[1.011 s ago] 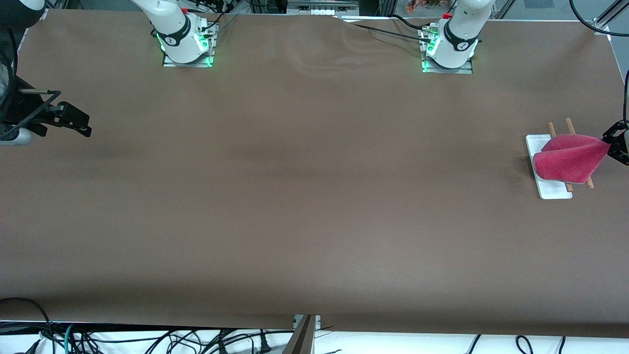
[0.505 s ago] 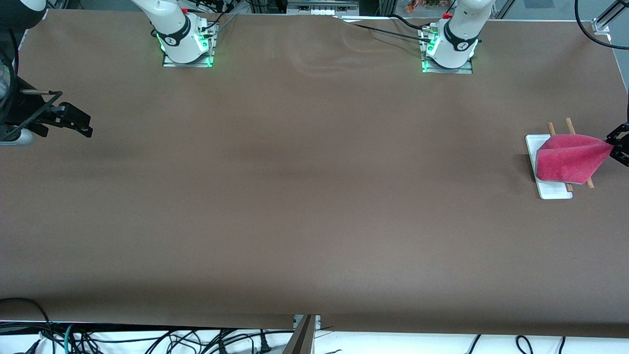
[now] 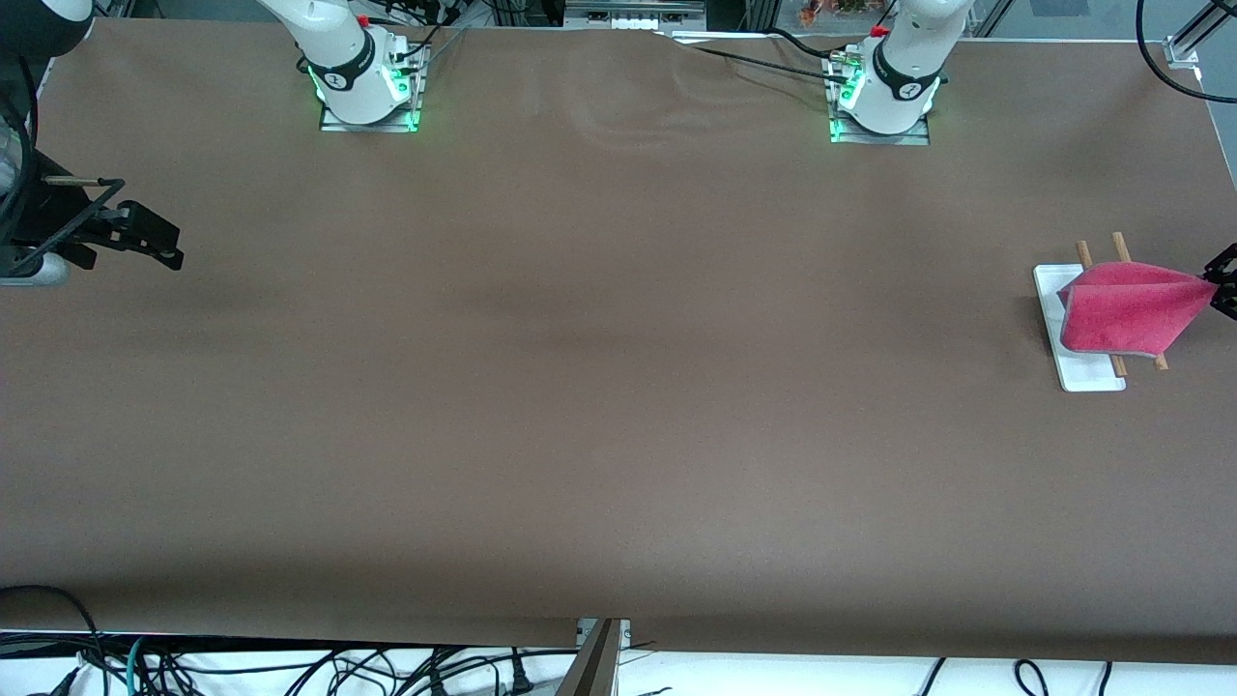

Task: Pass towel and hang on rack
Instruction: 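Lower the towel over the wooden rails and open the left gripper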

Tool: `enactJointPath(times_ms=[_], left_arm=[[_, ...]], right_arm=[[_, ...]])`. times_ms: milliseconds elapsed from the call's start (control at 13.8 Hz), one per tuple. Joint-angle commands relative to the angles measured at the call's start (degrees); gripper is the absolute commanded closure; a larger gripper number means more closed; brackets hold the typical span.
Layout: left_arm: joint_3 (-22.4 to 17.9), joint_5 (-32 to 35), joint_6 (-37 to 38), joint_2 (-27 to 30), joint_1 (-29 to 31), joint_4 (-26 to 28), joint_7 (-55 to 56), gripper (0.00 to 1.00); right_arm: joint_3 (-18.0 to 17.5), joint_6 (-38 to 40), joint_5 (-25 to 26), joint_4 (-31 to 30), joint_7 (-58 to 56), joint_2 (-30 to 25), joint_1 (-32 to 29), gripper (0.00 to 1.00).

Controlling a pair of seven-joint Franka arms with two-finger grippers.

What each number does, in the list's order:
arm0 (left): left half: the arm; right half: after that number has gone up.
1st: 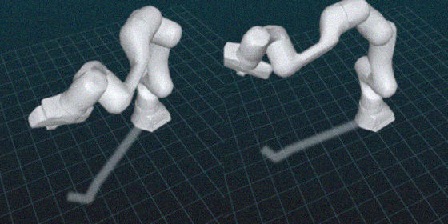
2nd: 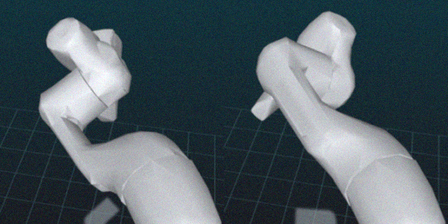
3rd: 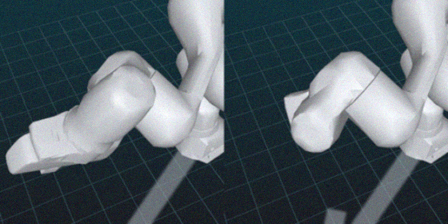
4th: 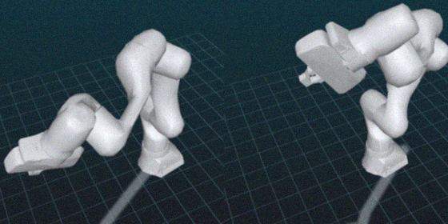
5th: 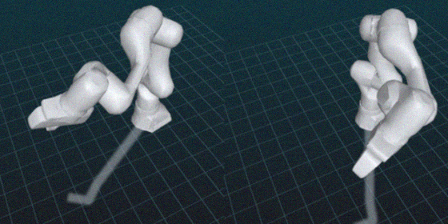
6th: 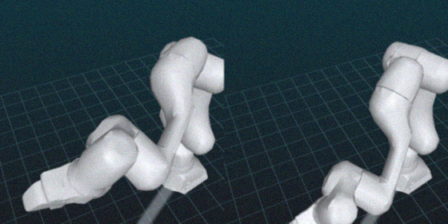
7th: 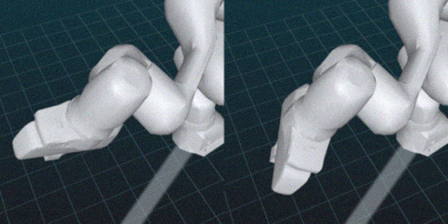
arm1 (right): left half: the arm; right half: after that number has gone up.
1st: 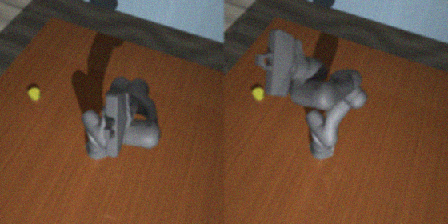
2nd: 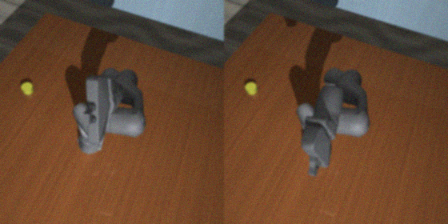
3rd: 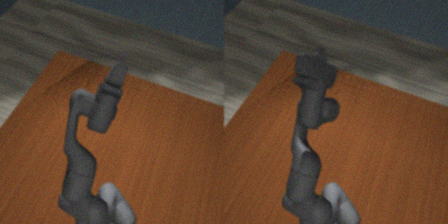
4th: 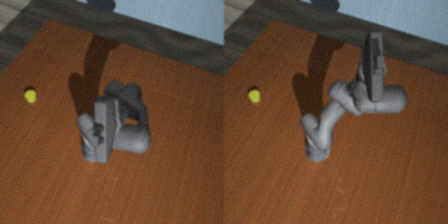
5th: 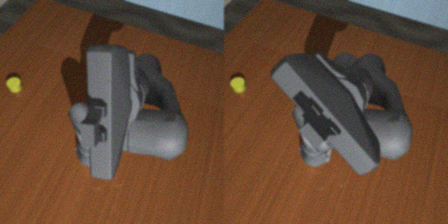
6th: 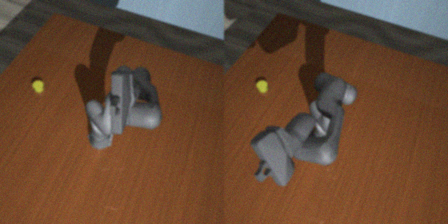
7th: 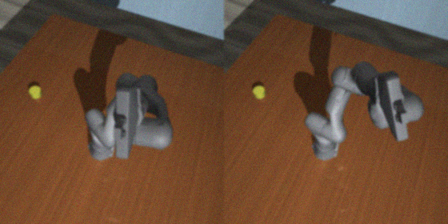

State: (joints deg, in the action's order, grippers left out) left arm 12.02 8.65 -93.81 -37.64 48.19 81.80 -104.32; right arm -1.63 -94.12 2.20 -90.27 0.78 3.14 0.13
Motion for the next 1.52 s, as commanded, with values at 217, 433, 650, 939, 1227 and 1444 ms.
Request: enactJointPath(times_ms=[217, 433, 650, 939, 1227, 1444], left_arm=[[0.28, 0.23, -1.29, -2.61, 0.24, -2.61, -5.28, 0.19], [0.37, 0.14, -1.2, -2.87, 0.07, -3.49, -5.28, 0.0], [0.37, 0.14, -1.12, -3.13, -0.11, -5.68, -5.02, 0.0], [0.9, 0.23, -0.77, -2.87, -0.46, -9.63, -5.19, 0.0], [1.51, -1.86, 1.07, -2.52, -2.65, -12.89, -3.18, 0.0], [1.78, -2.76, 1.26, -2.0, -5.46, -15.0, -1.42, 0.0]], right_arm=[[-0.56, 0.25, 0.52, 0.36, -0.6, -0.32, -0.48, 0.0], [-0.56, 0.17, 0.43, 0.36, -0.69, -0.32, -0.48, 0.0], [-0.56, 0.17, 0.43, 0.44, -0.6, -0.32, -0.39, 0.0], [-0.56, 0.16, 0.43, 0.44, -0.6, -0.32, -0.48, 0.0], [-0.56, -0.01, 0.43, 0.44, -0.6, -0.32, -0.48, 0.0], [-0.56, -0.01, 0.35, 0.44, -0.69, -0.32, -0.48, 0.0]])
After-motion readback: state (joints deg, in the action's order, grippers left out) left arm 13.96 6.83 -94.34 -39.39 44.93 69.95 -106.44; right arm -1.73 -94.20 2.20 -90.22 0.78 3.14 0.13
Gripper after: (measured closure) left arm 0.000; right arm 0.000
